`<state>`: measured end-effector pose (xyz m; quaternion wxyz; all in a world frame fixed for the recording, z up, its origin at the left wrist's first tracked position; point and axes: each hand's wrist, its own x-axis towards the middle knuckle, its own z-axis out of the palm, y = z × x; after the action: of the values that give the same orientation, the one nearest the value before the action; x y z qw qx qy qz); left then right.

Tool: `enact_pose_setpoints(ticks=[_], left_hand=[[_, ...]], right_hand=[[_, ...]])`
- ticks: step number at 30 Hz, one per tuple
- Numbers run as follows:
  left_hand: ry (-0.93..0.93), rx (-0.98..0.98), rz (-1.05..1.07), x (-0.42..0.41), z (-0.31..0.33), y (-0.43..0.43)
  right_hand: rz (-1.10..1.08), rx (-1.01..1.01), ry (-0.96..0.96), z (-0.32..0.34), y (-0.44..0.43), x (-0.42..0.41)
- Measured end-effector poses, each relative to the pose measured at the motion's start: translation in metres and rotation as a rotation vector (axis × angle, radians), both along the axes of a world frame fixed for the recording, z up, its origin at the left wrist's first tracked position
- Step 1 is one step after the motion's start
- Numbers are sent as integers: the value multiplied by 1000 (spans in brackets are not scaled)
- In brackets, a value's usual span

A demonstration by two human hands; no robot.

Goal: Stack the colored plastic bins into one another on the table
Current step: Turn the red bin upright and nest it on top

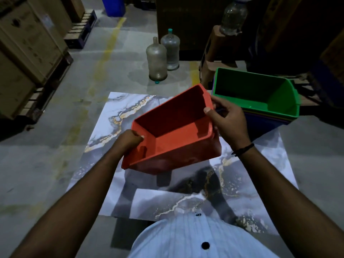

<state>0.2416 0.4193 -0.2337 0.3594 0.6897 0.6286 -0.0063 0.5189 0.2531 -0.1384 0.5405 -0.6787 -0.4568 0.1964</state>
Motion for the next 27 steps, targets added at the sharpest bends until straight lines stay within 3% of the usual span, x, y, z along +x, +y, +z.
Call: enact_pose_setpoints(ticks=[3, 7, 9, 14, 20, 24, 27], left_hand=[[-50, -77, -32, 4, 20, 2], [-109, -285, -105, 12, 59, -3], [-122, -396, -129, 21, 76, -3], [-83, -351, -216, 65, 112, -8], [-180, -72, -283, 118, 142, -23], [-509, -78, -185, 148, 159, -23], [-707, 41, -281, 176, 175, -28]], right_hand=[[-42, 65, 273, 15, -8, 14], [-175, -98, 754, 10, -29, 62], [-178, -181, 834, 1, -43, 87], [-296, -257, 835, -4, -76, 108], [-360, -68, 732, 13, -112, 136], [-377, 61, 491, 36, -142, 163], [-406, 78, 268, 55, -152, 184]])
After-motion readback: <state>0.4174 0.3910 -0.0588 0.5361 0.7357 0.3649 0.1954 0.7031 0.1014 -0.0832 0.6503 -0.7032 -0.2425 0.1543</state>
